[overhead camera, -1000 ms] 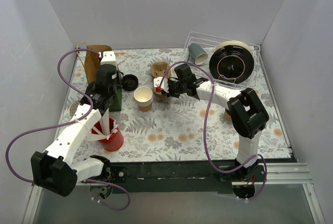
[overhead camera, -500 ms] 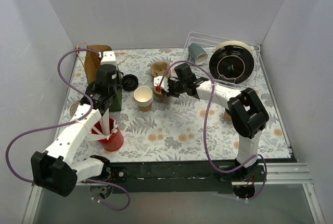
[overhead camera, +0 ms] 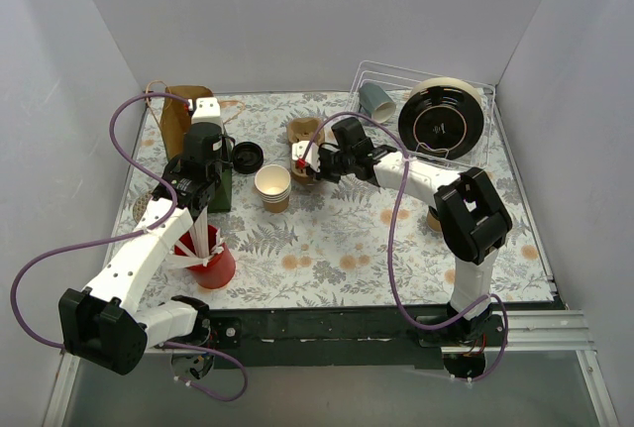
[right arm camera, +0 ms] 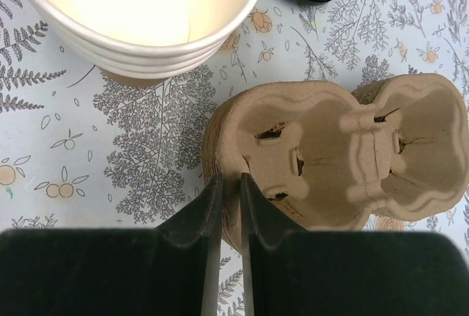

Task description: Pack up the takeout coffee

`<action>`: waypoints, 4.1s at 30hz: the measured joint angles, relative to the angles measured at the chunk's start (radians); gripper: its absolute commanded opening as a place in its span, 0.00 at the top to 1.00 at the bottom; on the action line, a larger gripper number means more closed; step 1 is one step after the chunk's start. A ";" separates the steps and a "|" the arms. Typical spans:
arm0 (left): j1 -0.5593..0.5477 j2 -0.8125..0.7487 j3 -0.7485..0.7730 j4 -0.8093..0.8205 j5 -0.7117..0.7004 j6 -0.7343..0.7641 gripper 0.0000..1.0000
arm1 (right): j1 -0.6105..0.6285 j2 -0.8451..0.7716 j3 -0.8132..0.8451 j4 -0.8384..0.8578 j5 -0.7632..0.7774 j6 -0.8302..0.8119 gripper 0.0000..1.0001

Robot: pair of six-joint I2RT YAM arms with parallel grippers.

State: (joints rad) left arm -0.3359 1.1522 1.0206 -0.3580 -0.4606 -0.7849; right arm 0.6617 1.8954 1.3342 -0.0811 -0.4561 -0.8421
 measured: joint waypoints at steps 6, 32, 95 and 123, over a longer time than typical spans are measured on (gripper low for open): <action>0.000 0.000 0.000 0.000 0.000 0.000 0.84 | 0.000 0.000 0.026 -0.008 -0.004 0.002 0.99; 0.000 0.005 0.000 0.000 0.000 0.000 0.84 | -0.020 0.055 0.260 -0.225 -0.095 -0.007 0.99; 0.000 0.018 0.000 0.002 -0.003 0.000 0.84 | -0.020 0.114 0.195 -0.226 -0.097 -0.070 0.83; 0.000 0.022 0.000 0.008 -0.003 0.003 0.84 | -0.021 0.076 0.106 -0.064 -0.039 0.003 0.99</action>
State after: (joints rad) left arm -0.3359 1.1744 1.0206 -0.3504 -0.4641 -0.7822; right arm 0.6407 1.9717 1.4406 -0.1448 -0.4950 -0.8394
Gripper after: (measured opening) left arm 0.160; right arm 0.086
